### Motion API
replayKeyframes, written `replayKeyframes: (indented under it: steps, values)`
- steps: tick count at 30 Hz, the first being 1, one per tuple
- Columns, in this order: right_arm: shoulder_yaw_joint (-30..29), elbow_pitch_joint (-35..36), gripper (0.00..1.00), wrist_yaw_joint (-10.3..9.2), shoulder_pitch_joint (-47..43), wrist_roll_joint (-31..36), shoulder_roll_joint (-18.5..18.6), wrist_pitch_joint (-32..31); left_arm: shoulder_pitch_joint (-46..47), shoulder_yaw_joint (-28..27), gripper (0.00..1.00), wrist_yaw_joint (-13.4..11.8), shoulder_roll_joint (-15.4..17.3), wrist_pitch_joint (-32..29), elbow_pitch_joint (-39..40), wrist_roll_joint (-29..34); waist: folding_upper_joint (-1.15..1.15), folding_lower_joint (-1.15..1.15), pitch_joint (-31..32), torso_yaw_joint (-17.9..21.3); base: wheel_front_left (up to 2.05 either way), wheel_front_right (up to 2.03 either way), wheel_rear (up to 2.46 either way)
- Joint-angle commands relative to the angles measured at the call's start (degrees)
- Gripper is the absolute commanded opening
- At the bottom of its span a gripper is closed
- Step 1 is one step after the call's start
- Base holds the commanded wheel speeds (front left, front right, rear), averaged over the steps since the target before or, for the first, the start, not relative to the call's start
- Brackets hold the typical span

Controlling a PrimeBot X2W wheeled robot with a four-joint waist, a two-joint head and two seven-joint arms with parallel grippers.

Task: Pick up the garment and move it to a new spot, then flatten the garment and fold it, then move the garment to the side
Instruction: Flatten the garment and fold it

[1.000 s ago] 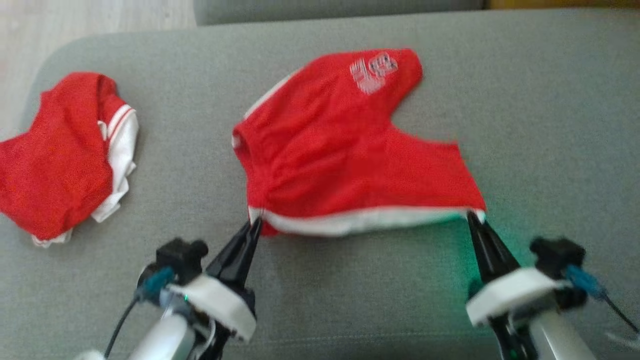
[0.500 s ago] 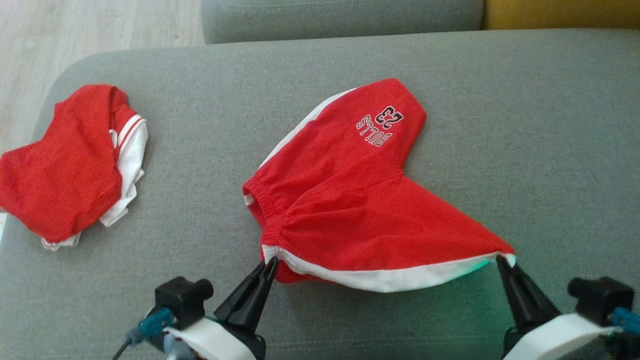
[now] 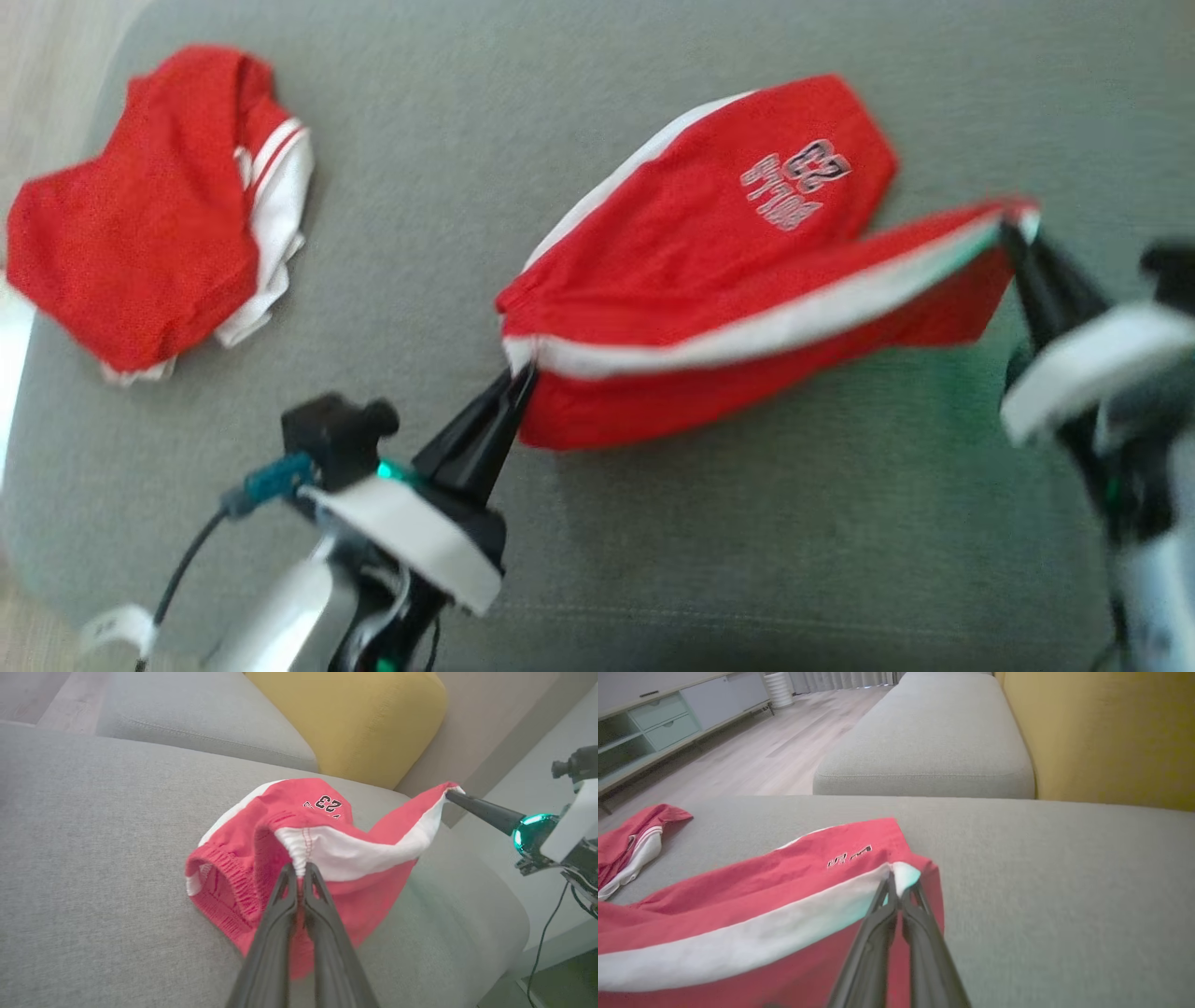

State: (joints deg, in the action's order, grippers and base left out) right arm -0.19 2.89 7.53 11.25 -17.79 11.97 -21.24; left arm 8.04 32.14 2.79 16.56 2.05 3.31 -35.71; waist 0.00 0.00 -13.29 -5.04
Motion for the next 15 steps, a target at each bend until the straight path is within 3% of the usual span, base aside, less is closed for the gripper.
replayKeyframes:
  steps: [1, 8, 15]
  values:
    - [1.5, 0.7, 0.0, -0.04, 3.9, -0.6, 1.6, -0.6, 3.2, -2.4, 0.0, 0.5, 0.0, 0.3, 1.0, -0.3, 0.0, 0.0, -2.8, -2.6, 0.0, 0.0, 0.0]
    - [5.4, -13.1, 0.0, -0.04, 20.8, -2.2, 4.6, -1.6, 12.1, -2.1, 0.0, 2.9, -3.7, 2.0, -5.8, -2.5, 0.0, 0.0, -8.2, -6.4, 0.0, 0.0, 0.0]
    - [8.7, -25.7, 0.0, -0.04, 31.1, -2.2, 4.8, 1.9, 19.9, -1.9, 0.0, 4.2, -7.2, 3.9, -14.6, -6.1, 0.0, 0.0, -11.0, -8.1, 0.0, 0.0, 0.0]
